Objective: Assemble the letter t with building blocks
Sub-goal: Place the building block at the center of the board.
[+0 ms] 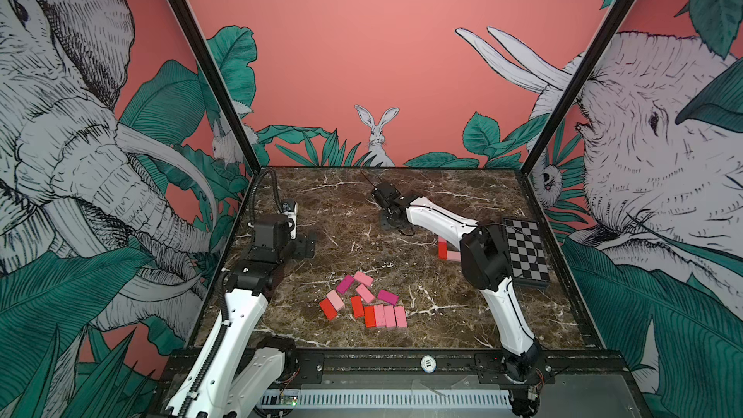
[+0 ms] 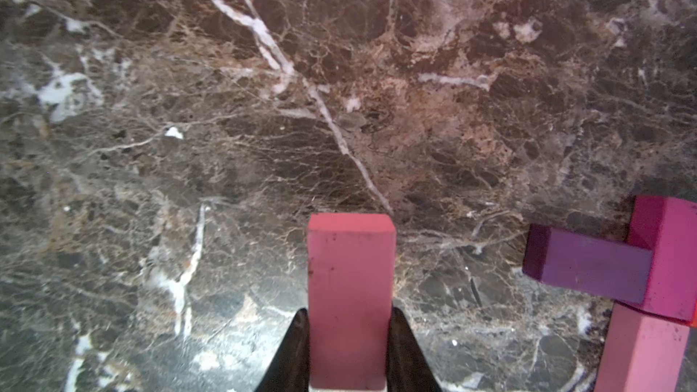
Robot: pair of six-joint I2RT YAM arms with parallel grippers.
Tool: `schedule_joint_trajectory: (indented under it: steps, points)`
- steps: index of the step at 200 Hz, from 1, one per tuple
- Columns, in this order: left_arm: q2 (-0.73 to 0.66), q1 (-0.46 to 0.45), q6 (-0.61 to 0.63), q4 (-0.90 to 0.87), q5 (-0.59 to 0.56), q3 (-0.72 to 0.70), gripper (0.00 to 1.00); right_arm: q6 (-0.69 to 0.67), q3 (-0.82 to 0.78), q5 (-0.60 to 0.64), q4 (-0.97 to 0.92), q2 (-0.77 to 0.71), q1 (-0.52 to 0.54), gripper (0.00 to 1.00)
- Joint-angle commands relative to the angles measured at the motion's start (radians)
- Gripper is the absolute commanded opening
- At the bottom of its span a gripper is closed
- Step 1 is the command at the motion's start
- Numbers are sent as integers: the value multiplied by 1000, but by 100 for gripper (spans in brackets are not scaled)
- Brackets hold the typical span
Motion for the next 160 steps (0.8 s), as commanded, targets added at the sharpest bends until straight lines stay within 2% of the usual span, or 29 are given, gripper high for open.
schedule_joint_trajectory:
  steps: [1, 72, 160]
  points:
    - [-15, 1, -10, -15, 9, 9, 99, -11, 52, 1, -35, 30, -10, 4]
    - [-13, 0, -8, -15, 11, 9, 99, -3, 133, -5, -55, 114, -27, 4]
    - [-14, 0, -5, -16, 16, 9, 99, 55, 101, -39, -31, 131, -31, 6]
